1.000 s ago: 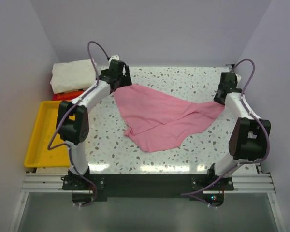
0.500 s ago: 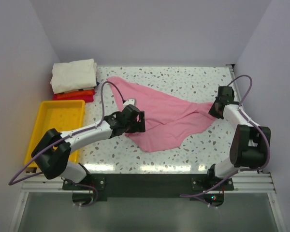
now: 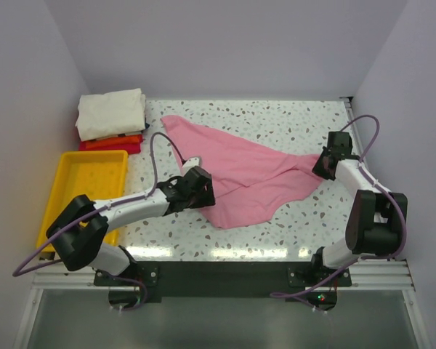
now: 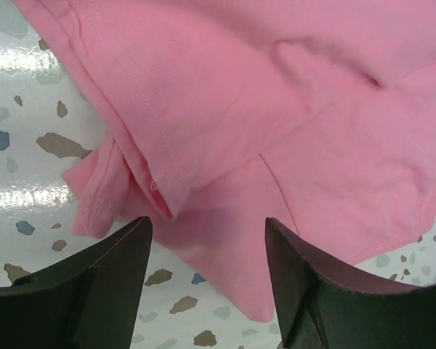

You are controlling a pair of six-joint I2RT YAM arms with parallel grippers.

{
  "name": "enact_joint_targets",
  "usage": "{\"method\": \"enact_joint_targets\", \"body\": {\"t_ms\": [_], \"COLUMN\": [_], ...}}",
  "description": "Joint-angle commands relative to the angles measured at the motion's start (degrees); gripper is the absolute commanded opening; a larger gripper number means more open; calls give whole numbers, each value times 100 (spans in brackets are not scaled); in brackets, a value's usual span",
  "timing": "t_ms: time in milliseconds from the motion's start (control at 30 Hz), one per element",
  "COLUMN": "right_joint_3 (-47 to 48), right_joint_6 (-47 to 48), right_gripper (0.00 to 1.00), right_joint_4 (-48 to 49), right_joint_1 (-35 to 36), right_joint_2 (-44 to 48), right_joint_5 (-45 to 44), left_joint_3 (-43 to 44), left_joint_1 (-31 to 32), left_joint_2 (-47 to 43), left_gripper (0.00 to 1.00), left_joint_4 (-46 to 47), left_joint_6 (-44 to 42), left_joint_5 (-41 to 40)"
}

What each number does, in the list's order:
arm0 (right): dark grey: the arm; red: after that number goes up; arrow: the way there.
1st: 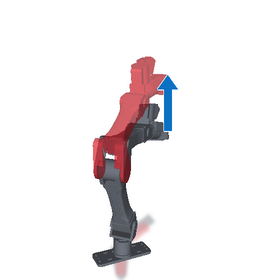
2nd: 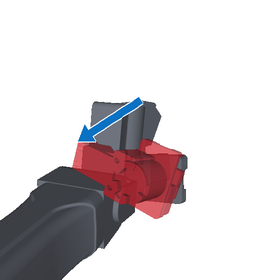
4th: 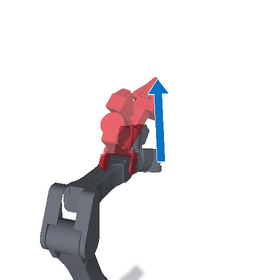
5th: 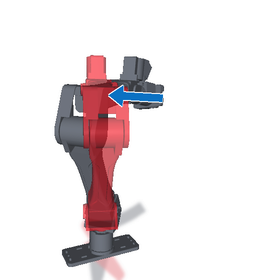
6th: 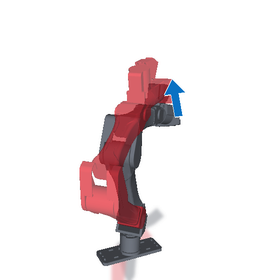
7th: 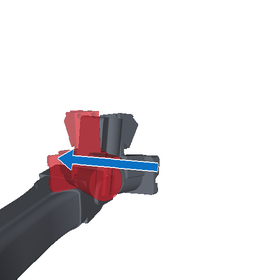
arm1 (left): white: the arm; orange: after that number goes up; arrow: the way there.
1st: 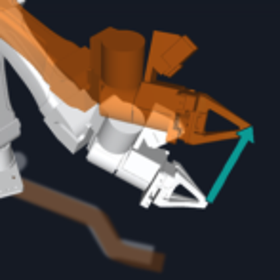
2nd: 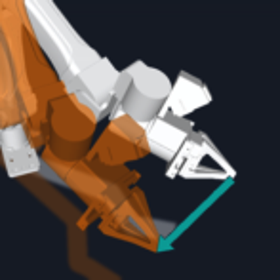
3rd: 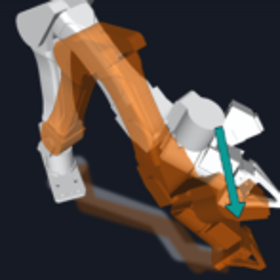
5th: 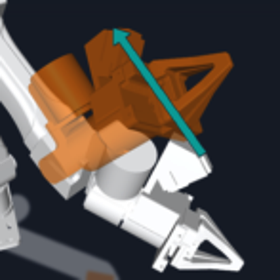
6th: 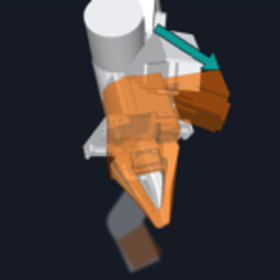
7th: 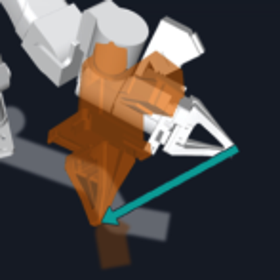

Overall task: Fold and stack the t-shirts
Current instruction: Flatten the tshirt out

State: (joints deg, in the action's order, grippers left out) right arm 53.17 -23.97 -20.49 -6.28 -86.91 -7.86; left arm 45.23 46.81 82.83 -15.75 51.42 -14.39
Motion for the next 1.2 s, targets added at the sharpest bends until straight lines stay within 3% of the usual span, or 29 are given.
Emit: {"method": "enact_joint_targets", "body": {"t_ms": [0, 167, 467, 733, 933, 967, 1033, 1167], "right_joint_3": [-26, 1, 9, 18, 9, 9, 9, 18], "right_joint_6": [-47, -20, -3, 15, 6, 15, 15, 23], "right_gripper": [0, 0, 0, 0, 0, 0, 0, 0], "right_joint_4": [221, 239, 195, 168, 177, 168, 177, 168], "right_joint_1": [-4, -4, -4, -4, 4, -4, -4, -4], "right_joint_2": [78, 17, -10, -36, -45, -45, -62, -62], "right_joint_5": [65, 91, 144, 171, 179, 179, 179, 179], "left_joint_3": [161, 284, 539, 767, 794, 803, 777, 689], "left_joint_1": [13, 13, 4, 4, 4, 4, 4, 4], "left_joint_2": [163, 409, 647, 884, 946, 920, 850, 647], "left_gripper": [67, 66, 50, 46, 24, 12, 0, 0], "left_joint_4": [178, 46, -121, -385, -377, -376, -368, -254], "left_joint_6": [149, 105, 132, 132, 132, 123, 123, 35], "left_joint_5": [-195, -318, -485, -775, -732, -723, -705, -696]}}
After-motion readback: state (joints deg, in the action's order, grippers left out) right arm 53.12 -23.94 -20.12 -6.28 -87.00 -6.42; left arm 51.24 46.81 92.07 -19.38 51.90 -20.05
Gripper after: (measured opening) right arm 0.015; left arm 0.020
